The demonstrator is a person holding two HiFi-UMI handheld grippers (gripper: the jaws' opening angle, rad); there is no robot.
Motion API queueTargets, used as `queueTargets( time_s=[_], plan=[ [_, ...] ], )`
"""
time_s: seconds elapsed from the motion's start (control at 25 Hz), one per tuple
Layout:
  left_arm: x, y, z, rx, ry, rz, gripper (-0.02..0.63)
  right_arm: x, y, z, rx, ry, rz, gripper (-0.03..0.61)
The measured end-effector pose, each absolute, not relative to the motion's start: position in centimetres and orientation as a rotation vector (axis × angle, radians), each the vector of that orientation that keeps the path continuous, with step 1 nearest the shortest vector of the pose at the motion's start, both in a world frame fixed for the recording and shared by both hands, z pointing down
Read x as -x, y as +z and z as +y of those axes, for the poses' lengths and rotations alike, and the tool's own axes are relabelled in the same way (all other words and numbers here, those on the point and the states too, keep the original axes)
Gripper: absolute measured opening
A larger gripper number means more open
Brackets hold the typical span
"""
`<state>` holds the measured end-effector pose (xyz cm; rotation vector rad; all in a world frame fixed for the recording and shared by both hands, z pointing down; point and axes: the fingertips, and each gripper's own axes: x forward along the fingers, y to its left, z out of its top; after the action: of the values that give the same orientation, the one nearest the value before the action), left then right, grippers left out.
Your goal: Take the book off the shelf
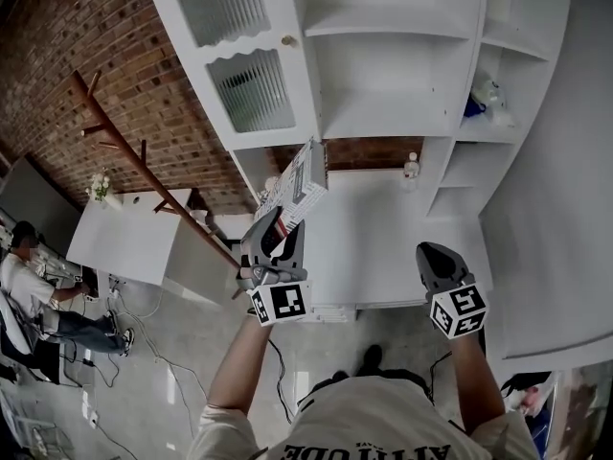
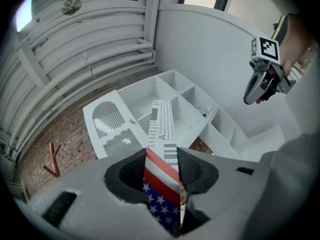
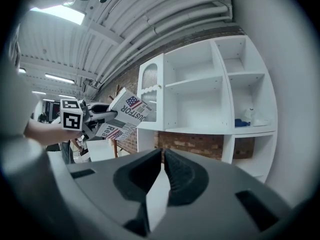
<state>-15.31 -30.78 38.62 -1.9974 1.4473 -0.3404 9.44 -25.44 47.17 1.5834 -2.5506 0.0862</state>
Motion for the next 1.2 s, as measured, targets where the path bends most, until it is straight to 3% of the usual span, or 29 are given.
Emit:
queueTargets(
  time_s=[0.4,1.2],
  plan=[
    [19.1,39.3,-26.2,2.079,-0.234,1.512,0.175,-8.1,46.3,-20.2,-1.633,0.028,-2.485,0.038],
    [18.4,40.2,-20.8,2.174,-0.124,1.557,0.175,-13.5,45.5,-14.2,-1.799,0.007,-2.412,0.038]
  ],
)
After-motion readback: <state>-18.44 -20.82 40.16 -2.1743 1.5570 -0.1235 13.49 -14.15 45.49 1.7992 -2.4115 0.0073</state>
